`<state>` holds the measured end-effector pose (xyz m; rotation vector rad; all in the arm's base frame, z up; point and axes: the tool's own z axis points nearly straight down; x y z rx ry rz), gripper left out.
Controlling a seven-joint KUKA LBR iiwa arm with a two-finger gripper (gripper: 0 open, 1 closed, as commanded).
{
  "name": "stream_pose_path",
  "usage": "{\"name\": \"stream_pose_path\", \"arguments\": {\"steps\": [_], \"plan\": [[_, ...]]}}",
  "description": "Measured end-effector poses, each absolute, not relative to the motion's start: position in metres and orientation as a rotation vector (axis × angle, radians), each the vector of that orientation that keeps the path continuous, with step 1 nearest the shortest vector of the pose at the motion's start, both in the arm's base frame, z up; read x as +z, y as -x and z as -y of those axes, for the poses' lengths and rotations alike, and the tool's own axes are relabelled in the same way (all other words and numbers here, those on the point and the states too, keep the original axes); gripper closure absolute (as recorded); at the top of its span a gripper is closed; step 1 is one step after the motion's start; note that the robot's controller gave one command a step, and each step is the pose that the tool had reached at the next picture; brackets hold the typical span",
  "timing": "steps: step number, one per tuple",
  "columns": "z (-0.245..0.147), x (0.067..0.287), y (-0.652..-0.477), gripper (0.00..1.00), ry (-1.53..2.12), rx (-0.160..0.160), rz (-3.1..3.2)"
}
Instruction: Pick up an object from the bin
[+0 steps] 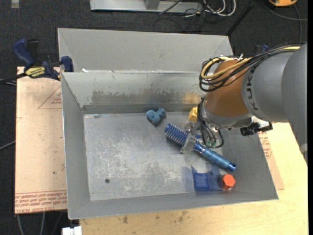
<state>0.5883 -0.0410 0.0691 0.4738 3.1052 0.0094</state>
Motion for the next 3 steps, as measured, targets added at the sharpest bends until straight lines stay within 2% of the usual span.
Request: {"name": "stream_pose_path", "arguments": {"steps": [1, 2, 3], "plan": [[0.041, 0.131, -0.59, 1.0, -0.469, 0.002, -3.1], [0.04, 0.145, -0.59, 1.0, -0.467, 0.002, -3.104], [0.04, 0.15, -0.591, 1.0, -0.464, 0.002, -3.106]]}}
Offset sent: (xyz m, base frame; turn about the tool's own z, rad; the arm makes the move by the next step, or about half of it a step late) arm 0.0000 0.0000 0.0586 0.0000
